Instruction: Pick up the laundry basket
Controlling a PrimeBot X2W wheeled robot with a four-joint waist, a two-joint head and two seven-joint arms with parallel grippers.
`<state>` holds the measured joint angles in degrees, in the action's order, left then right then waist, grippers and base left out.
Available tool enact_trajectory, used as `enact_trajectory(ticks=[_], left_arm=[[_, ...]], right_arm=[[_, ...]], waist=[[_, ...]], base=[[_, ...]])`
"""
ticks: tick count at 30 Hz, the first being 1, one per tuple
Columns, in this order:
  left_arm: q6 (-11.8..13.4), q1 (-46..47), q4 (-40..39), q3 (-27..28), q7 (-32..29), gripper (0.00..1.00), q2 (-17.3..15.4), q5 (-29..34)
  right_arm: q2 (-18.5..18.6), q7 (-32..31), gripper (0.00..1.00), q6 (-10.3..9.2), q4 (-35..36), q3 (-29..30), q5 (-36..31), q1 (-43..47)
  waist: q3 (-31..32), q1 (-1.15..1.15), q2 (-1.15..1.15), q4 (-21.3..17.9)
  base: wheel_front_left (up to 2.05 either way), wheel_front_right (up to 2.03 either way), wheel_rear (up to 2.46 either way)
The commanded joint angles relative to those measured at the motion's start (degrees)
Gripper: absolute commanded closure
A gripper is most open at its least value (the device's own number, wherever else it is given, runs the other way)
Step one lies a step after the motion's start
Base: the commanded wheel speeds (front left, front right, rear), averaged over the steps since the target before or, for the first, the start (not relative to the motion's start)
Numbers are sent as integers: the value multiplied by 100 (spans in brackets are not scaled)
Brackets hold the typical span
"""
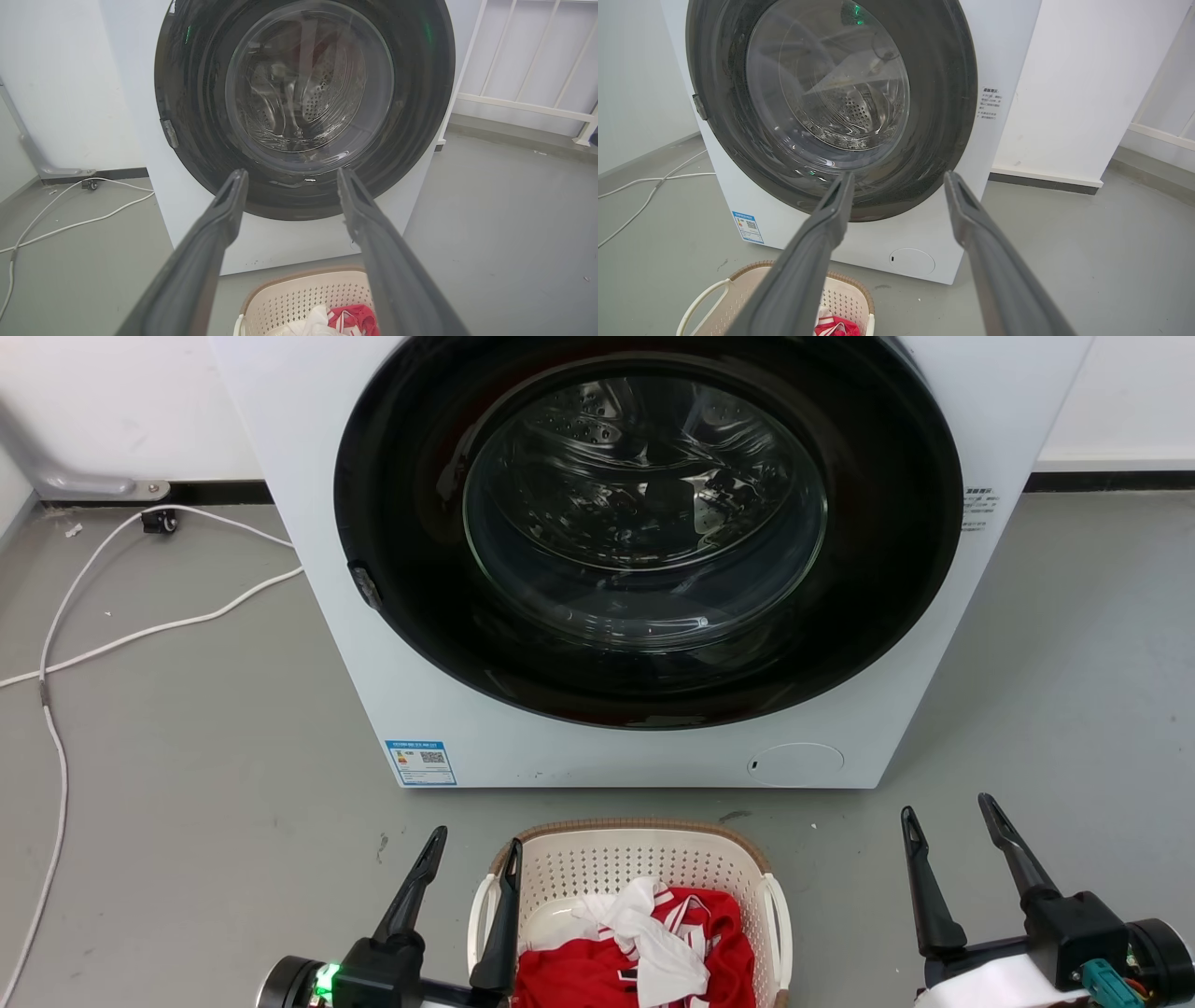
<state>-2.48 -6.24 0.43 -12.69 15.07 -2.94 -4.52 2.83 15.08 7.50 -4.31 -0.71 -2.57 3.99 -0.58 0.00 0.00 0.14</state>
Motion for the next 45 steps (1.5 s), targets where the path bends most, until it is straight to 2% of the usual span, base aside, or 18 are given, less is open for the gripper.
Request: enact_trajectory(ticks=[1,12,16,23,28,32,38,45], left_arm=[[22,-15,11,1,16,0,7,-9],[46,107,212,14,15,0,7,-63],[17,349,443,39,15,0,5,-39],[-16,1162,907,258,15,0,6,5],[-109,1869,1606,337,15,0,-1,84],[-65,2444,2342,493,16,0,-107,145],[-88,3316,3444,678,16,0,-257,94],[-159,4245,5034,763,-39,0,-476,2]], right_arm=[[9,14,0,-3,3,-4,3,-45],[9,14,0,-3,35,-1,-2,-188],[7,10,0,-2,-185,33,201,-301],[6,-66,0,-2,-645,-69,63,-925],[6,-198,0,-3,-1041,-96,-3,-1601],[8,-380,0,-3,-1524,-136,130,-2150],[5,-690,0,-3,-2494,-249,247,-2937],[6,-1096,0,-3,-3785,-475,838,-3859]], waist=[[-3,0,0,1],[-376,0,0,-35],[-846,0,0,-45],[-1915,0,0,-91],[-2606,0,0,-154],[-3030,0,0,-198],[-3560,0,0,-228],[-4024,0,0,-269]], base=[[0,0,0],[0,0,0],[0,0,0],[0,0,0],[0,0,0],[0,0,0],[0,0,0],[0,0,0]])
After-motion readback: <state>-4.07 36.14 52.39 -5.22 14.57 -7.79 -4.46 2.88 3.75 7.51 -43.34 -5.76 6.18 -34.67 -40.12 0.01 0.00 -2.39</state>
